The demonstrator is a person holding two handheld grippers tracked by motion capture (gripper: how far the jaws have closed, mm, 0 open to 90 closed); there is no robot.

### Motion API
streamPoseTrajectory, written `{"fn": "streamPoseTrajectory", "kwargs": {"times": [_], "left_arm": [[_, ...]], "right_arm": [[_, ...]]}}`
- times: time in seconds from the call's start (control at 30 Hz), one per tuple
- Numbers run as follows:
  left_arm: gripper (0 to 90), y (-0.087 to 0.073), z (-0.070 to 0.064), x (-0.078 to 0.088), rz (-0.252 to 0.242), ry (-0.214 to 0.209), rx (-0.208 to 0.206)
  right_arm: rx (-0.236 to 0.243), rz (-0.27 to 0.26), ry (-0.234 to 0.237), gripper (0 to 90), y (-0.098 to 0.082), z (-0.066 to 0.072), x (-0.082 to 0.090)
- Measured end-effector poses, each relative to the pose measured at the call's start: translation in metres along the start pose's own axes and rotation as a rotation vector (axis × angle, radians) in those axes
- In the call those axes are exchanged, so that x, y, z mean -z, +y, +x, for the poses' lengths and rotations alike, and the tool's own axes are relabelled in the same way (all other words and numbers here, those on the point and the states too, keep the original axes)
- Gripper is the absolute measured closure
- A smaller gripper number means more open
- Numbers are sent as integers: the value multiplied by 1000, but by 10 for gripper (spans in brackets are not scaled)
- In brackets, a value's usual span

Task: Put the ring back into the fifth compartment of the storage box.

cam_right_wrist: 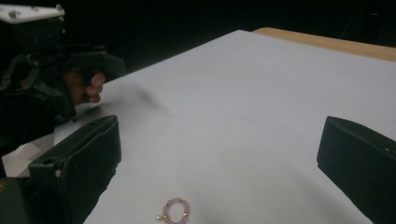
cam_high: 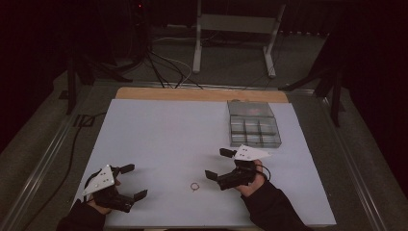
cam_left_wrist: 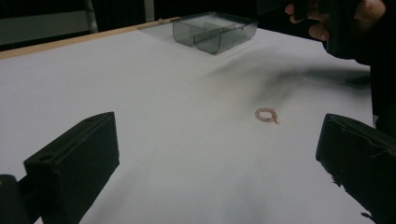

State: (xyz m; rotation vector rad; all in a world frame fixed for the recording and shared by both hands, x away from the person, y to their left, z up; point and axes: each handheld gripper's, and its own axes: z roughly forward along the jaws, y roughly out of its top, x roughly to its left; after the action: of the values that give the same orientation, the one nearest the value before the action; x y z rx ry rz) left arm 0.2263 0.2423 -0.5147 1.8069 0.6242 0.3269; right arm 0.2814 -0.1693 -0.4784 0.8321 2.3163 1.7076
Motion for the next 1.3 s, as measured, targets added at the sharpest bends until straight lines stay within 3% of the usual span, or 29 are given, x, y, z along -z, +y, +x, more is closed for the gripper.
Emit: {"fn": "streamPoseTrajectory", "kwargs": {"times": [0.37, 0.67, 0.73, 1.0, 1.3], "left_arm": [[6, 1, 0, -3, 6, -8, -8], [6, 1, 0, -3, -2, -16, -6], [6, 1, 1, -4, 6, -16, -7], [6, 1, 1, -3, -1, -17, -3], [6, 1, 1, -3, 5, -20, -2]], "right_arm": [[2, 68, 45, 0, -9, 9, -17], [-2, 132, 48, 6, -16, 17, -31], [-11, 150, 45, 73, -16, 18, -32], [-43, 205, 42, 169, -20, 20, -38], [-36, 291, 23, 330, -25, 24, -47]]}}
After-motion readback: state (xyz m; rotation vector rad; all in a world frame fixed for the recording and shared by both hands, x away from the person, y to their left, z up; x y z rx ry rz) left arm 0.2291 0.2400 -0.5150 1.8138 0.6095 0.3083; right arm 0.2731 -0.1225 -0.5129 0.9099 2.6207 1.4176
